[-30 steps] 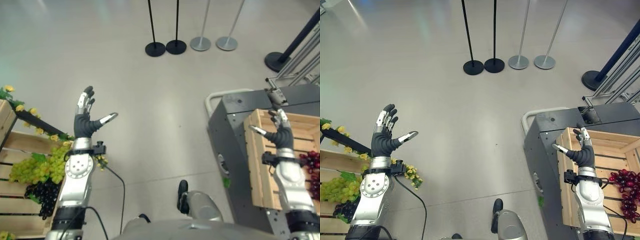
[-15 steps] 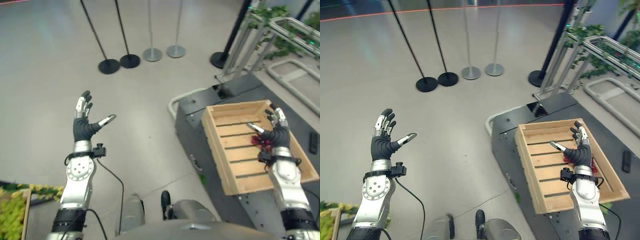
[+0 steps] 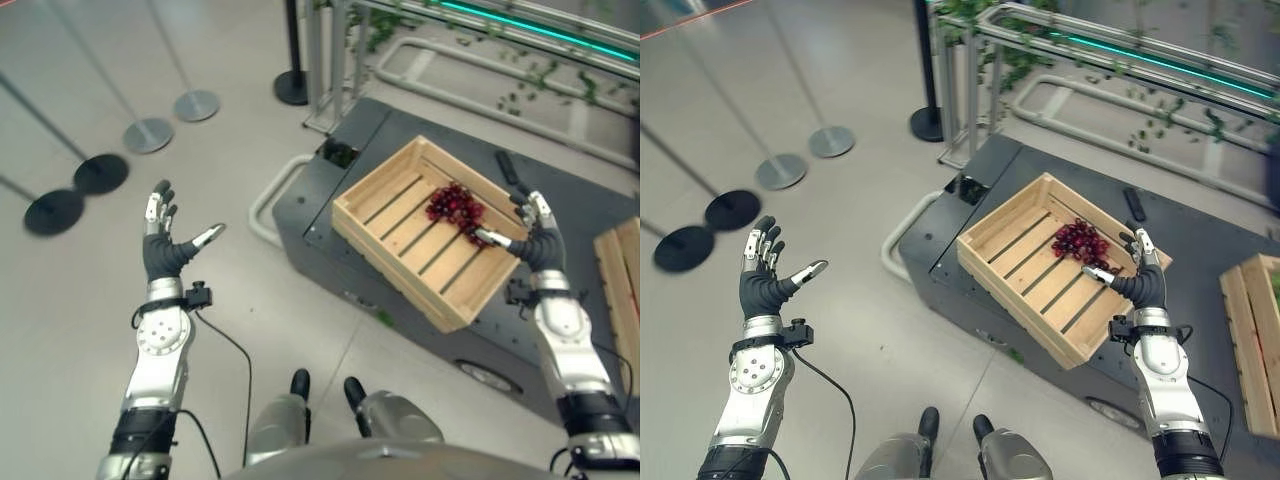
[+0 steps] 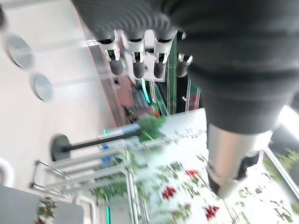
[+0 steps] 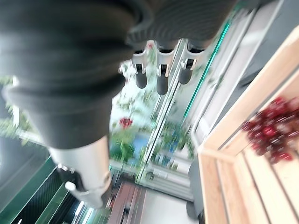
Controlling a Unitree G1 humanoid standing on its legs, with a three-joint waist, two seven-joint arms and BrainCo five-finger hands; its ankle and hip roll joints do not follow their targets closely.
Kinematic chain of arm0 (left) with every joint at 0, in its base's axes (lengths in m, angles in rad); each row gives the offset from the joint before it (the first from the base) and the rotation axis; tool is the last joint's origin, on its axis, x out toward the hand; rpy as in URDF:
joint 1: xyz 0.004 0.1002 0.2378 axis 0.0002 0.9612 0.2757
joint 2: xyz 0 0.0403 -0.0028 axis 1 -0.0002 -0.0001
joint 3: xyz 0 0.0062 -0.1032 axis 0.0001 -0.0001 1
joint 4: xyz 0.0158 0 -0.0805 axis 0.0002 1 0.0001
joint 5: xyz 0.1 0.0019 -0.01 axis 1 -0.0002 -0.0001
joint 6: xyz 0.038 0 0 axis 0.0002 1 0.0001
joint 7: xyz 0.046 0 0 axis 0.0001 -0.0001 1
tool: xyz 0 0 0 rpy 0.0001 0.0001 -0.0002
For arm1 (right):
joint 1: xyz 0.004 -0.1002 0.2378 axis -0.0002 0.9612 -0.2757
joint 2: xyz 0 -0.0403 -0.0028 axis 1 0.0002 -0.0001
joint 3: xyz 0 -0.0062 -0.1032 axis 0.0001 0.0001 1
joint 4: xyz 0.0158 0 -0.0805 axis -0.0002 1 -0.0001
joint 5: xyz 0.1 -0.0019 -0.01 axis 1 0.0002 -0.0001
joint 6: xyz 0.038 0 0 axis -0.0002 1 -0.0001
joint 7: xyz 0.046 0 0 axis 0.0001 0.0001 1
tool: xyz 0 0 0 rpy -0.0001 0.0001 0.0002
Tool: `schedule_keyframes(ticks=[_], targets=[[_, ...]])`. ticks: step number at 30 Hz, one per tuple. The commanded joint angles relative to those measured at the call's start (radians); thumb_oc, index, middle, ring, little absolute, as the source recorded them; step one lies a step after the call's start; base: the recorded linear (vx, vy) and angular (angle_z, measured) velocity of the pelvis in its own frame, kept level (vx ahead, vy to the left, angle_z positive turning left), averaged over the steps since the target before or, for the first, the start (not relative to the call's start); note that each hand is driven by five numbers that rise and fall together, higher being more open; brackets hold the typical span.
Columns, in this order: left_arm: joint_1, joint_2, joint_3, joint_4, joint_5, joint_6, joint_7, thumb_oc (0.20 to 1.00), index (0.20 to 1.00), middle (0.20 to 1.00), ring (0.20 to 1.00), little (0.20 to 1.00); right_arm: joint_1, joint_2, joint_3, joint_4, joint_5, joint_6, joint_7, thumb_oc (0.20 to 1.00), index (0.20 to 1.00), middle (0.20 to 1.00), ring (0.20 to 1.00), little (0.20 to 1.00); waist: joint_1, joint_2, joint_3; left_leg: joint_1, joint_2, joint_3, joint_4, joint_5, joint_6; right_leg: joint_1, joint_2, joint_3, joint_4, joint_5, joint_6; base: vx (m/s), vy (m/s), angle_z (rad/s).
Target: Pick up the fruits from the basket on one side to the basket on the other side
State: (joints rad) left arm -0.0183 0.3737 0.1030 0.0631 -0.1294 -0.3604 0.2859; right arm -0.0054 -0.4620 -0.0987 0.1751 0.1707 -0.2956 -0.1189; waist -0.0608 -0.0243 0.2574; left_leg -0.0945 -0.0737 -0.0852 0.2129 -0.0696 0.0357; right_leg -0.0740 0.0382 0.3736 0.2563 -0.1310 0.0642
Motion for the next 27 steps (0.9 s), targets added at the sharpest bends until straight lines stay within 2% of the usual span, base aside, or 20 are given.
schedule_keyframes(ticks=[1,3,6,7,8,9,10,11,12,13,14,15,17,18,19,20,22,25,27], targets=[[0.037,0.069,0.035,-0.068,0.049,-0.054,0.026,1.000,1.000,1.000,1.000,1.000,-0.036,0.002,-0.003,-0.018,0.008,-0.024,-0.002,1.000,1.000,1.000,1.000,1.000,0.007,-0.034,-0.076,-0.059,0.053,-0.003,0.039,-0.022,-0.046,0.036,-0.073,0.001,0.023,-0.031,0.129,0.02,0.229,-0.71],[0.031,0.073,0.031,-0.069,0.060,-0.049,0.027,1.000,1.000,1.000,1.000,1.000,-0.021,0.009,-0.014,-0.023,0.004,-0.022,-0.005,1.000,1.000,1.000,1.000,1.000,-0.012,-0.036,-0.077,-0.042,0.040,0.025,0.048,-0.051,-0.035,0.024,-0.098,-0.006,0.038,-0.025,0.140,0.02,0.195,-0.60],[0.020,0.072,0.019,-0.068,0.069,-0.046,0.025,1.000,1.000,1.000,1.000,1.000,-0.005,0.015,-0.020,-0.028,0.001,-0.019,-0.003,1.000,1.000,1.000,1.000,1.000,-0.035,-0.040,-0.073,-0.035,0.030,0.064,0.057,-0.068,-0.024,0.002,-0.112,0.023,0.033,0.016,0.153,-0.04,0.176,-0.43],[0.019,0.067,0.018,-0.075,0.070,-0.048,0.025,1.000,1.000,1.000,1.000,1.000,-0.007,0.015,-0.018,-0.031,-0.002,-0.017,-0.003,1.000,1.000,1.000,1.000,1.000,-0.041,-0.044,-0.065,-0.039,0.026,0.091,0.065,-0.078,-0.020,-0.012,-0.130,0.026,-0.004,0.052,0.159,-0.09,0.128,-0.46],[0.019,0.067,0.018,-0.075,0.070,-0.048,0.025,1.000,1.000,1.000,1.000,1.000,-0.008,0.015,-0.018,-0.031,-0.002,-0.017,-0.003,1.000,1.000,1.000,1.000,1.000,-0.040,-0.043,-0.066,-0.040,0.027,0.093,0.064,-0.076,-0.020,-0.014,-0.129,0.028,-0.006,0.054,0.159,-0.12,0.100,-0.56],[0.020,0.066,0.019,-0.083,0.073,-0.048,0.028,1.000,1.000,1.000,1.000,1.000,-0.009,0.015,-0.018,-0.033,-0.002,-0.018,-0.005,1.000,1.000,1.000,1.000,1.000,-0.042,-0.049,-0.059,-0.036,0.027,0.112,0.070,-0.095,-0.019,-0.029,-0.141,-0.002,-0.034,0.073,0.159,-0.25,0.023,-0.76],[0.022,0.072,0.033,-0.107,0.073,-0.045,0.034,1.000,1.000,1.000,1.000,1.000,-0.023,0.026,-0.013,-0.055,-0.001,-0.024,-0.012,1.000,1.000,1.000,1.000,1.000,-0.006,-0.042,-0.033,-0.042,0.069,0.191,0.072,-0.103,-0.035,-0.103,-0.226,-0.239,-0.102,0.134,0.146,-0.26,0.021,-0.97],[0.021,0.072,0.033,-0.107,0.073,-0.044,0.034,1.000,1.000,1.000,1.000,1.000,-0.024,0.027,-0.014,-0.056,-0.001,-0.023,-0.012,1.000,1.000,1.000,1.000,1.000,-0.007,-0.042,-0.034,-0.046,0.069,0.190,0.072,-0.097,-0.036,-0.104,-0.226,-0.241,-0.109,0.142,0.146,-0.28,0.055,-1.85],[0.043,0.068,0.049,-0.121,0.070,-0.048,0.038,1.000,1.000,1.000,1.000,1.000,-0.026,0.028,-0.011,-0.058,-0.007,-0.022,-0.017,1.000,1.000,1.000,1.000,1.000,0.009,-0.015,-0.025,-0.029,0.111,0.242,0.040,-0.089,-0.051,-0.107,-0.305,-0.474,-0.112,0.152,0.121,-0.14,0.101,-1.85],[0.050,0.065,0.056,-0.123,0.061,-0.050,0.041,1.000,1.000,1.000,1.000,1.000,-0.035,0.030,0.000,-0.049,-0.013,-0.020,-0.026,1.000,1.000,1.000,1.000,1.000,0.021,-0.002,-0.015,-0.016,0.129,0.281,0.024,-0.075,-0.055,-0.117,-0.354,-0.576,-0.078,0.153,0.116,-0.14,0.102,-1.70],[0.049,0.065,0.057,-0.122,0.061,-0.051,0.041,1.000,1.000,1.000,1.000,1.000,-0.036,0.029,0.001,-0.049,-0.013,-0.020,-0.026,1.000,1.000,1.000,1.000,1.000,0.020,-0.004,-0.014,-0.017,0.127,0.281,0.020,-0.069,-0.054,-0.120,-0.356,-0.576,-0.077,0.156,0.115,-0.14,0.076,-1.22],[0.061,0.064,0.068,-0.123,0.054,-0.052,0.040,1.000,1.000,1.000,1.000,1.000,-0.054,0.022,0.014,-0.046,-0.031,-0.013,-0.025,1.000,1.000,1.000,1.000,1.000,0.036,0.016,-0.010,-0.003,0.150,0.330,-0.002,-0.057,-0.050,-0.108,-0.402,-0.646,0.016,0.131,0.112,-0.07,0.032,-1.10],[0.070,0.063,0.067,-0.125,0.054,-0.052,0.038,1.000,1.000,1.000,1.000,1.000,-0.058,0.019,0.016,-0.041,-0.036,-0.008,-0.025,1.000,1.000,1.000,1.000,1.000,0.039,0.014,-0.011,0.008,0.146,0.349,-0.016,-0.053,-0.046,-0.101,-0.395,-0.626,0.063,0.116,0.115,-0.06,0.016,-1.03],[0.074,0.056,0.062,-0.126,0.040,-0.054,0.033,1.000,1.000,1.000,1.000,1.000,-0.070,0.016,0.018,-0.020,-0.032,-0.002,-0.027,1.000,1.000,1.000,1.000,1.000,0.032,0.016,-0.017,0.020,0.142,0.369,-0.037,-0.047,-0.037,-0.104,-0.350,-0.554,0.138,0.097,0.127,-0.03,-0.067,-0.77],[0.074,0.048,0.063,-0.119,0.020,-0.056,0.026,1.000,1.000,1.000,1.000,1.000,-0.067,0.013,0.015,-0.019,-0.031,0.000,-0.025,1.000,1.000,1.000,1.000,1.000,0.032,0.010,-0.025,0.022,0.136,0.373,-0.042,-0.048,-0.039,-0.081,-0.331,-0.529,0.092,0.083,0.128,-0.02,-0.083,-0.72],[0.074,0.049,0.063,-0.119,0.019,-0.057,0.025,1.000,1.000,1.000,1.000,1.000,-0.067,0.013,0.015,-0.019,-0.030,0.001,-0.025,1.000,1.000,1.000,1.000,1.000,0.034,0.011,-0.026,0.021,0.138,0.375,-0.045,-0.043,-0.039,-0.081,-0.328,-0.529,0.084,0.090,0.126,-0.01,-0.114,-0.48],[0.069,0.031,0.056,-0.090,-0.018,-0.062,0.005,1.000,1.000,1.000,1.000,1.000,-0.083,0.010,0.019,0.000,-0.020,0.001,-0.031,1.000,1.000,1.000,1.000,1.000,0.040,0.001,-0.037,0.023,0.145,0.410,-0.050,-0.039,-0.049,-0.052,-0.310,-0.541,-0.036,0.092,0.131,0.02,-0.232,-0.68],[0.063,0.022,0.045,-0.061,-0.040,-0.066,-0.010,1.000,1.000,1.000,1.000,1.000,-0.074,0.009,0.011,0.002,-0.011,0.000,-0.029,1.000,1.000,1.000,1.000,1.000,0.031,0.008,-0.046,0.018,0.169,0.411,-0.056,-0.014,-0.064,-0.053,-0.274,-0.508,-0.055,0.092,0.124,0.05,-0.211,-0.55],[0.050,0.028,0.017,-0.040,-0.061,-0.068,-0.034,1.000,1.000,1.000,1.000,1.000,-0.064,0.001,-0.005,-0.008,0.005,-0.009,-0.035,1.000,1.000,1.000,1.000,1.000,0.015,0.021,-0.048,0.019,0.193,0.386,-0.073,0.015,-0.084,-0.052,-0.242,-0.503,-0.047,0.066,0.107,0.06,-0.274,-0.07]])
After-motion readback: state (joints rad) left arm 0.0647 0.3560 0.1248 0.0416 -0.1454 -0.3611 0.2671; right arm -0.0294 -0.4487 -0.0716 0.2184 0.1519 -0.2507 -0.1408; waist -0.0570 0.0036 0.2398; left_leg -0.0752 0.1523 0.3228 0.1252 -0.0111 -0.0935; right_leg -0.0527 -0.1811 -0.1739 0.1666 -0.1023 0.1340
